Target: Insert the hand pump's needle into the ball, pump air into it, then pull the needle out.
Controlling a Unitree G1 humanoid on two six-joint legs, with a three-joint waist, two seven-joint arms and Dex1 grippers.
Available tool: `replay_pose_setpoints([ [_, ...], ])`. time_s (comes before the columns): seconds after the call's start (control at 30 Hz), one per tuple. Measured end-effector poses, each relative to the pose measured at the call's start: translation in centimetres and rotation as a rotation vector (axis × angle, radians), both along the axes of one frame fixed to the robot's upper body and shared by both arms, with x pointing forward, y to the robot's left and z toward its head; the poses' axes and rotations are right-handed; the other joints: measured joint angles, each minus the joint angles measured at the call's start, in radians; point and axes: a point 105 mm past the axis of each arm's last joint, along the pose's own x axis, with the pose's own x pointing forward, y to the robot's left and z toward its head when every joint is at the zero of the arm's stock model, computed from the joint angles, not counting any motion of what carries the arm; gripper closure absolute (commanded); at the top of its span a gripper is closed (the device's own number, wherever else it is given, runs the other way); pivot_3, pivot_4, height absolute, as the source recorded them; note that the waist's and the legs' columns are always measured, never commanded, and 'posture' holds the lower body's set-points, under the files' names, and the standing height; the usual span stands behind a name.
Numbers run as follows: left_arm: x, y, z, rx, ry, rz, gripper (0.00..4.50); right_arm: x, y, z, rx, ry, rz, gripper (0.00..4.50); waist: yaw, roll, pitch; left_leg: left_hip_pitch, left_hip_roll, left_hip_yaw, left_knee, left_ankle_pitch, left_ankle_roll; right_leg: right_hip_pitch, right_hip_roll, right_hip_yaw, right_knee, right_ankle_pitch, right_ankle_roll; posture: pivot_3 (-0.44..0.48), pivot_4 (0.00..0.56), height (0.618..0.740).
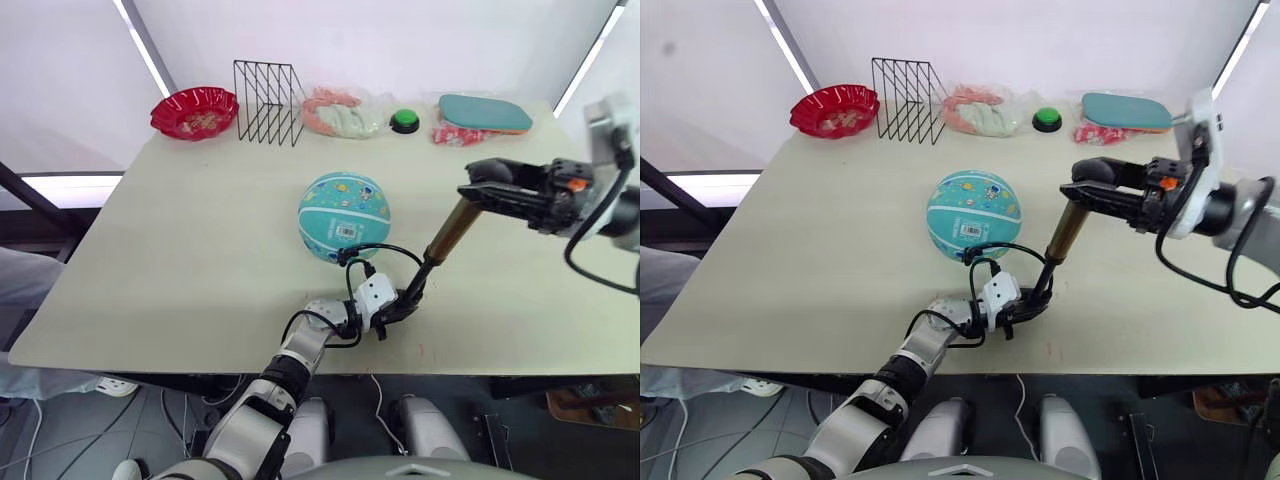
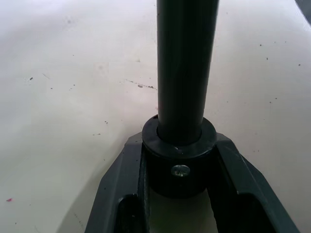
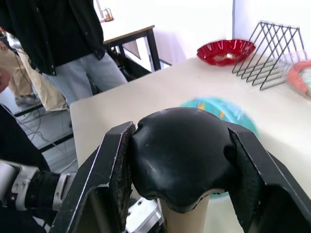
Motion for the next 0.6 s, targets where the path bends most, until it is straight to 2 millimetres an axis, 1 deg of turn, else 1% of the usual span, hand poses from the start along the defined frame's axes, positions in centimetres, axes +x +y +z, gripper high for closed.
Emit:
replay_pose_setpoints([
  [0.1, 0.0, 0.3, -0.2, 0.011, 0.004, 0.008, 3.45, 0.3, 0.8, -2.5, -0.018, 0.026, 0.010, 2.46, -0.007, 0.001, -0.001, 0.002, 0.001, 0.002, -0.003, 0.000, 0.000, 0.004, 0.000, 0.001, 0.000, -0.002, -0.002, 0.000, 0.150, 0.740],
  [0.13, -0.1, 0.4, -0.3, 0.012, 0.005, 0.012, 3.45, 0.6, 1.5, -4.1, -0.032, 0.034, 0.023, 2.46, -0.010, 0.001, -0.002, 0.004, 0.002, 0.002, -0.005, 0.000, 0.000, 0.005, 0.001, 0.001, 0.000, -0.003, -0.004, 0.000, 0.150, 0.740],
  [0.23, -0.2, 0.6, -0.3, 0.010, 0.006, 0.015, 3.45, 1.0, 2.6, -6.5, -0.021, 0.059, 0.027, 2.46, -0.014, 0.000, -0.008, 0.006, 0.003, 0.001, -0.009, 0.000, 0.000, 0.006, 0.002, 0.001, 0.000, -0.003, -0.004, 0.000, 0.150, 0.740],
  [0.27, -0.2, 0.6, -0.3, 0.010, 0.006, 0.015, 3.45, 1.0, 2.7, -6.7, -0.023, 0.062, 0.027, 2.46, -0.014, 0.001, -0.008, 0.006, 0.003, 0.001, -0.009, 0.000, 0.000, 0.006, 0.002, 0.001, 0.000, -0.003, -0.004, 0.000, 0.150, 0.740],
  [0.37, -0.3, 0.5, -0.3, 0.008, 0.007, 0.016, 3.45, 1.2, 3.1, -8.2, -0.042, 0.079, 0.025, 2.46, -0.014, 0.001, -0.010, 0.012, 0.003, 0.001, -0.011, 0.000, 0.000, 0.007, 0.003, 0.001, -0.001, -0.003, -0.005, 0.000, 0.150, 0.740],
  [0.4, -0.3, 0.6, -0.3, 0.007, 0.010, 0.019, 3.45, 1.2, 3.3, -9.2, -0.052, 0.089, 0.021, 2.46, -0.014, 0.001, -0.011, 0.013, 0.003, 0.001, -0.012, 0.000, 0.000, 0.007, 0.003, 0.001, -0.001, -0.004, -0.005, 0.000, 0.150, 0.740],
  [0.43, -0.3, 0.7, -0.3, 0.008, 0.013, 0.023, 3.45, 1.2, 3.2, -9.1, -0.049, 0.084, 0.016, 2.46, -0.016, 0.000, -0.010, 0.015, 0.003, 0.001, -0.012, 0.000, 0.000, 0.009, 0.003, 0.001, -0.001, -0.004, -0.005, 0.000, 0.150, 0.740],
  [0.5, -0.2, 0.6, -0.3, 0.008, 0.013, 0.024, 3.45, 1.2, 3.0, -8.6, -0.046, 0.079, 0.010, 2.46, -0.015, 0.000, -0.010, 0.015, 0.003, 0.001, -0.012, 0.000, 0.000, 0.009, 0.002, 0.001, -0.001, -0.004, -0.005, 0.000, 0.150, 0.740],
  [0.6, -0.1, 0.4, 0.0, 0.002, 0.006, 0.016, 3.45, 1.0, 1.7, -7.6, -0.058, 0.108, -0.010, 2.46, -0.009, 0.001, -0.004, 0.013, 0.001, 0.001, -0.012, 0.000, 0.000, 0.008, 0.001, 0.001, -0.001, -0.004, -0.005, 0.000, 0.150, 0.740],
])
